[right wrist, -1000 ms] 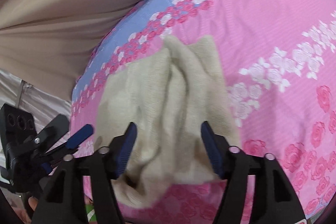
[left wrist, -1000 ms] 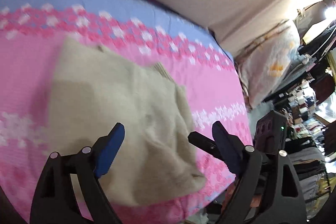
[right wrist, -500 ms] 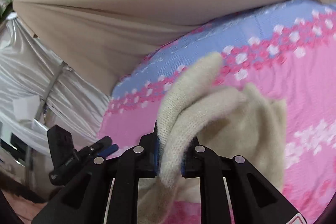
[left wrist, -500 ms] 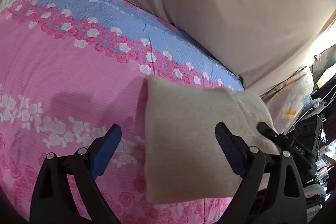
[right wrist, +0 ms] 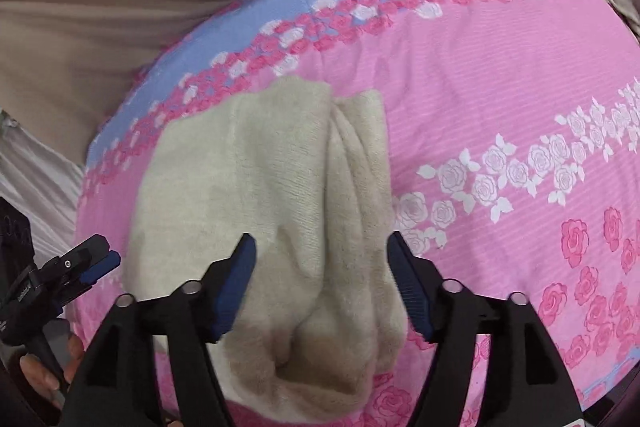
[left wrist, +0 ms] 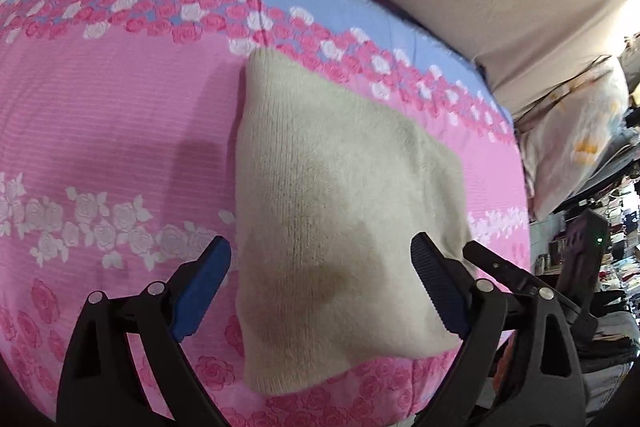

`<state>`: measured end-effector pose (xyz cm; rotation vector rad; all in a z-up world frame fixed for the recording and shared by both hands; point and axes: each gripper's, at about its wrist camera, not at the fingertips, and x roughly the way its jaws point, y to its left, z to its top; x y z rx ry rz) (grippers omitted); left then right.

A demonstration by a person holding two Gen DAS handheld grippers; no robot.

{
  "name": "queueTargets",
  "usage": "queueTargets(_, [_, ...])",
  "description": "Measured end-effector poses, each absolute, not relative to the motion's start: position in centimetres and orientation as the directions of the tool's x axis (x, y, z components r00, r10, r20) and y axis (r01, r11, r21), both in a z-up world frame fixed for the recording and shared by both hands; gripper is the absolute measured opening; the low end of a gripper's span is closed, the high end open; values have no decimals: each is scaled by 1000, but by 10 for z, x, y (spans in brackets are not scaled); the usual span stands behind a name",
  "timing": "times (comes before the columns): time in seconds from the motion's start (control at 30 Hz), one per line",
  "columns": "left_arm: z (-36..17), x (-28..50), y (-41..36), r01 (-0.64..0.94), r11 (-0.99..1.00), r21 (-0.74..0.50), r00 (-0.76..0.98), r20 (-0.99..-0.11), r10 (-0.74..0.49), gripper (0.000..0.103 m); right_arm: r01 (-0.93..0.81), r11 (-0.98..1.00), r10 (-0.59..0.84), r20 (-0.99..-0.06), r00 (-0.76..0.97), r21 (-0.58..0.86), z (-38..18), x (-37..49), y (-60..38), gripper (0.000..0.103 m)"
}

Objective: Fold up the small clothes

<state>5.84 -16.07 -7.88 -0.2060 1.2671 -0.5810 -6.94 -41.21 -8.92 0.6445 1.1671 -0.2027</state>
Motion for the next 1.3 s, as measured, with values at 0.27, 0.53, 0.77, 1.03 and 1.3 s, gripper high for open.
queueTargets(0.27, [-114, 82, -156, 185, 788, -587, 14, -801, -599, 40, 501, 650, 348, -810, 472, 572, -103, -79, -419, 34])
queueTargets(0.53, [-93, 82, -119, 211, 832, -514, 26, -848, -530, 51, 497, 759, 267, -897, 351, 420, -108, -93, -396, 44])
queueTargets(0.77, [-77, 61, -115, 285, 867, -408, 145, -876, -459, 63, 398, 804, 250, -859, 448, 442, -59, -81, -377, 60])
queueTargets(1.03, [-52, 57, -122, 384, 858, -341, 223, -867, -445, 71, 344, 804, 281, -820, 499, 485, -63, -50, -367, 7])
queueTargets(1.3, [-63, 49, -129, 423, 857, -293, 193, -895, -401, 81, 395, 806, 268, -867, 419, 441, -87, -55, -392, 20])
